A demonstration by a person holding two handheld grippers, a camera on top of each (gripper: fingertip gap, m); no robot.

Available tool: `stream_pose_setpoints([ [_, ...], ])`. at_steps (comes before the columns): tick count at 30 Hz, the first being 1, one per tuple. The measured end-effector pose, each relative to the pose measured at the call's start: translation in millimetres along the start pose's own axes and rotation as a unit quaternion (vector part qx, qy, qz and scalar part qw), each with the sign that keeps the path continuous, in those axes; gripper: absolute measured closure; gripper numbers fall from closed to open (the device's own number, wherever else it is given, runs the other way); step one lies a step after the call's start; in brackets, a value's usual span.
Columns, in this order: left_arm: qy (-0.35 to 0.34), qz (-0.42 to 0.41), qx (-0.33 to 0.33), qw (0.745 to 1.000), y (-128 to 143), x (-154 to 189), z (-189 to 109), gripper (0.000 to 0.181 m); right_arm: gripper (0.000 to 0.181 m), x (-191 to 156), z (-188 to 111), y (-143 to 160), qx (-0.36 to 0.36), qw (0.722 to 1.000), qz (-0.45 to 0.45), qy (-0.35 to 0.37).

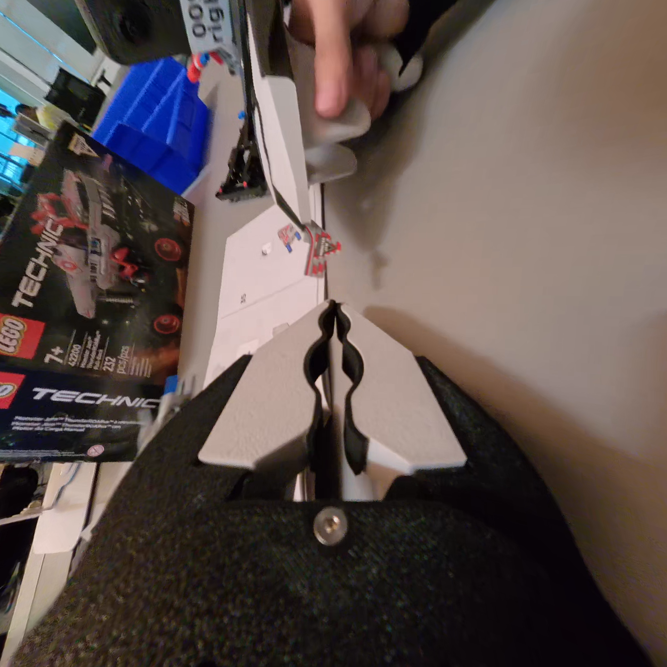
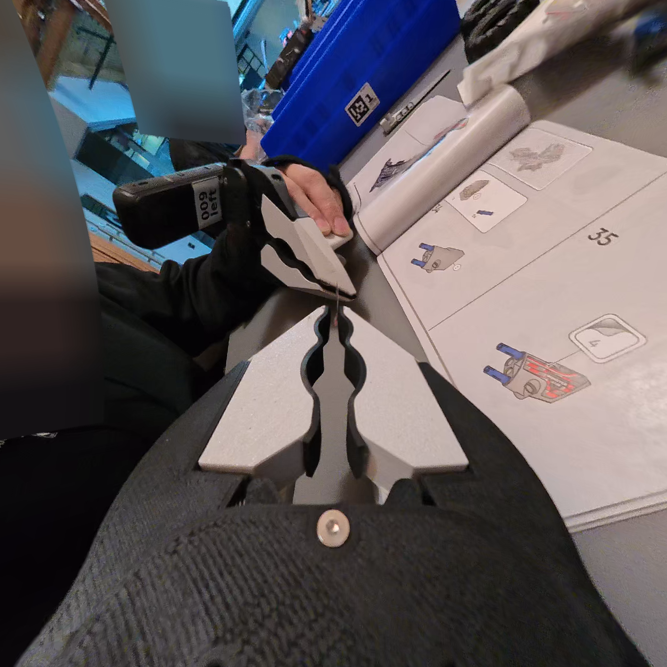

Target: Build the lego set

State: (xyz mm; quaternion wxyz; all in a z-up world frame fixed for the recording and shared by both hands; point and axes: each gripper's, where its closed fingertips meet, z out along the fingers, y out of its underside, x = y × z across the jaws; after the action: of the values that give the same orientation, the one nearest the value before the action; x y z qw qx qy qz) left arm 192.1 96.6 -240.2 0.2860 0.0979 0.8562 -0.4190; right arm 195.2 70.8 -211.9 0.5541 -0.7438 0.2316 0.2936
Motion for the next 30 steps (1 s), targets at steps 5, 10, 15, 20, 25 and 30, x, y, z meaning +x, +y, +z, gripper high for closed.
stream_pose_setpoints([
  [5,0.013,-0.025,0.009,1.000,-2,2,-2,0.181,0.181,-3,2,4,-0.012,1.000,0.003,-0.011],
  [10,-0.015,-0.077,0.048,0.996,-14,-16,-17,0.176,0.181,-7,-1,0,0.002,1.000,-0.002,-0.022],
  [15,-0.132,-0.200,-0.004,0.971,3,-77,-32,0.171,0.181,-8,-3,-2,0.010,1.000,-0.002,-0.029],
  [20,-0.123,-0.213,-0.214,0.945,61,-115,2,0.162,0.181,-11,-5,-4,0.019,0.999,-0.003,-0.039],
  [25,-0.102,-0.225,-0.328,0.912,105,-123,24,0.165,0.181,-15,-9,-8,0.033,0.998,-0.007,-0.054],
  [30,-0.143,-0.237,-0.390,0.878,137,-135,0,0.172,0.181,-18,-12,-12,0.051,0.996,-0.004,-0.068],
])
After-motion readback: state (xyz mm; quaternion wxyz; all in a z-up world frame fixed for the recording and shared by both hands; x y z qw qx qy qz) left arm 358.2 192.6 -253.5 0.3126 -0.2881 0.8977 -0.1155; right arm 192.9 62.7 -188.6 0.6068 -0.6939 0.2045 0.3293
